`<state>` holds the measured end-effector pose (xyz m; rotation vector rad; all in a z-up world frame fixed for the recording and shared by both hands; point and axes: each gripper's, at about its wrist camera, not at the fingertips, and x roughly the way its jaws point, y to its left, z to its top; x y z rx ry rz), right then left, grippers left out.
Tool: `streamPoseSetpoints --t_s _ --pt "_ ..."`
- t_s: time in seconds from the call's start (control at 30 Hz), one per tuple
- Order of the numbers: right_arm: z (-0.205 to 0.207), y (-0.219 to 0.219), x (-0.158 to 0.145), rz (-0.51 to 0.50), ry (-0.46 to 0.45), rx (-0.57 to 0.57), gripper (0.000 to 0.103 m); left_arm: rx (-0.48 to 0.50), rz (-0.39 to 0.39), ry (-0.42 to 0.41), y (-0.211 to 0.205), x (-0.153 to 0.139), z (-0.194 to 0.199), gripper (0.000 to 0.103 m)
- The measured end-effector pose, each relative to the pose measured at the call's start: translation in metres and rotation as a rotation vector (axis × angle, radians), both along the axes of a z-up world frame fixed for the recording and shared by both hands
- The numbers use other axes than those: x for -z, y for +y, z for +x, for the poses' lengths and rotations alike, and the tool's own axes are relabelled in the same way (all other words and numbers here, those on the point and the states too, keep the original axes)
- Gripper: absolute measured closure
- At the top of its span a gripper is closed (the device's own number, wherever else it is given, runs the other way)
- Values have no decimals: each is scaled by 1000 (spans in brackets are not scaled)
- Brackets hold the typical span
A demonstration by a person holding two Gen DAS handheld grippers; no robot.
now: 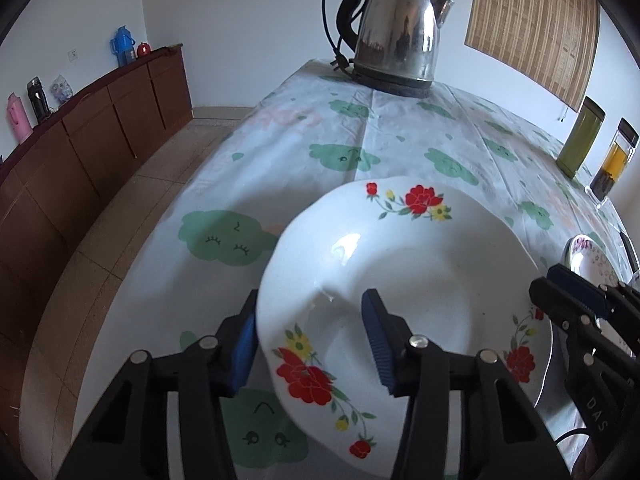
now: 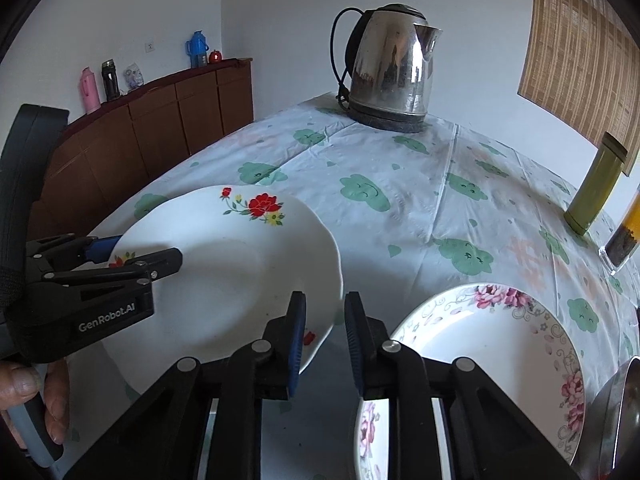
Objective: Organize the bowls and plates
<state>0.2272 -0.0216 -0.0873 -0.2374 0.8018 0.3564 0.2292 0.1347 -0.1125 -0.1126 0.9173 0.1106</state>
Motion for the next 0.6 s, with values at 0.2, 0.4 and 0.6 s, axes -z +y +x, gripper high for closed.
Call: streamPoseSetpoints --t_s 0.2,0.4,0.6 --pt "2 8 5 -33 18 -13 79 1 13 1 -1 1 1 53" --pt "2 10 6 -34 18 -14 79 -6 12 1 1 1 1 53" --pt "1 8 7 -22 7 -14 81 -9 30 -3 2 0 0 61"
